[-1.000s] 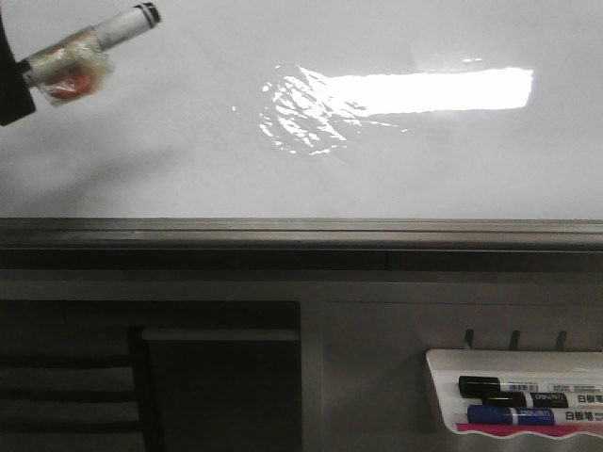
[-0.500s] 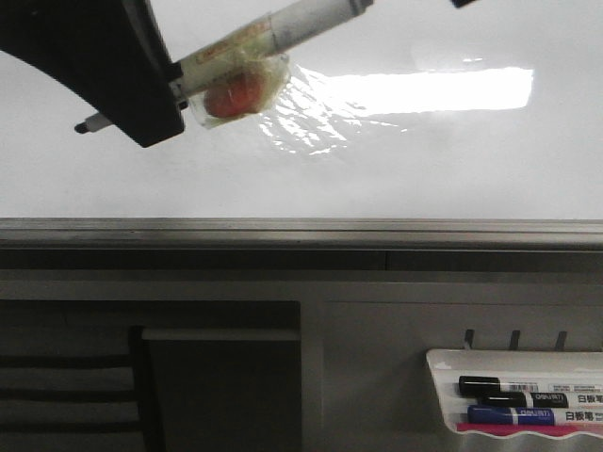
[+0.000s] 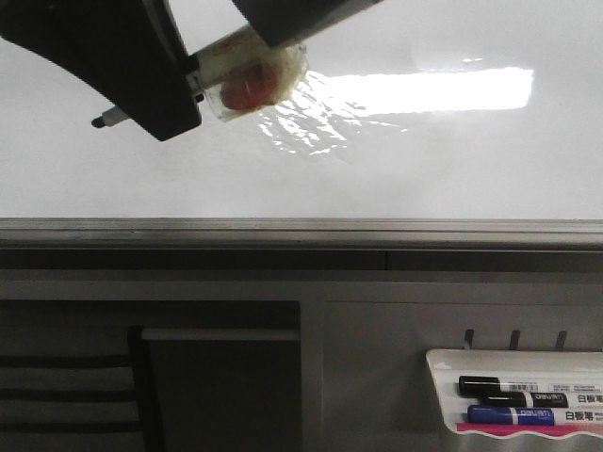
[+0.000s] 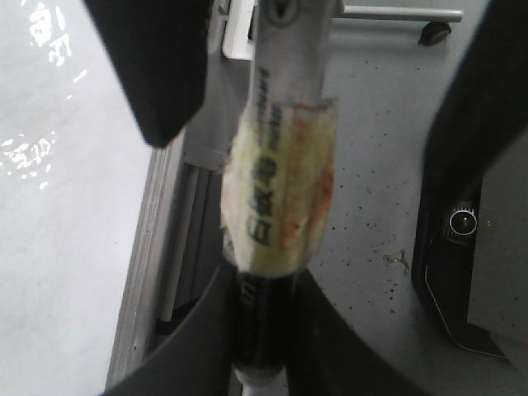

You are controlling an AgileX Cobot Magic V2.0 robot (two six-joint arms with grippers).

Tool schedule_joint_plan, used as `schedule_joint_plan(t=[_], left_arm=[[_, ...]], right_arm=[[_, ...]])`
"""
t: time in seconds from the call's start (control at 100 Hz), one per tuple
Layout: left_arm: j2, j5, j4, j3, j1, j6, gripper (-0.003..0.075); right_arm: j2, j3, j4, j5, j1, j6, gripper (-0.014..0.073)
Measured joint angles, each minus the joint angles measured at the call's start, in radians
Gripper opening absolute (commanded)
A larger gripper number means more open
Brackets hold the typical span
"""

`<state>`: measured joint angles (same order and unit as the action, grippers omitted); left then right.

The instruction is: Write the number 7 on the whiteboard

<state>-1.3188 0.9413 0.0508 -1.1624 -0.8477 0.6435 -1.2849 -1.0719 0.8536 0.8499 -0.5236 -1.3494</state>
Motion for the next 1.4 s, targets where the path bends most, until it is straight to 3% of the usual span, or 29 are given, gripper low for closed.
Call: schedule_joint_plan(t=[0.33, 0.9, 1.12, 1.22, 1.32, 1.4], left_arm=[[0.0, 0.0, 0.0, 0.0, 0.0, 0.002, -0.002], [0.0, 0.0, -0.002, 0.0, 0.0, 0.019, -0.002], [0.0, 0.0, -0.003, 0.0, 0.0, 0.023, -0.0016], [0.0, 0.0, -0.003, 0.0, 0.0, 0.023, 0.0071], [0.0, -0.002, -0.003, 0.0, 0.0, 0.018, 0.0245], [0.002, -0.02, -0.021, 0.0, 0.0, -0.011, 0.0324]], right_arm=[[-0.012, -0.002, -0.037, 0.012, 0.0, -0.002, 0.0307], [-0.012, -0.007, -0.068, 0.021, 0.0, -0.004, -0.0053], [-0.012, -0.008, -0.071, 0.023, 0.0, -0.006, -0.0055], [-0.012, -0.008, -0.071, 0.023, 0.0, -0.006, -0.0055], [-0.012, -0.008, -0.071, 0.023, 0.0, -0.006, -0.0054], [-0.012, -0.008, -0.091, 0.018, 0.0, 0.009, -0.0054]])
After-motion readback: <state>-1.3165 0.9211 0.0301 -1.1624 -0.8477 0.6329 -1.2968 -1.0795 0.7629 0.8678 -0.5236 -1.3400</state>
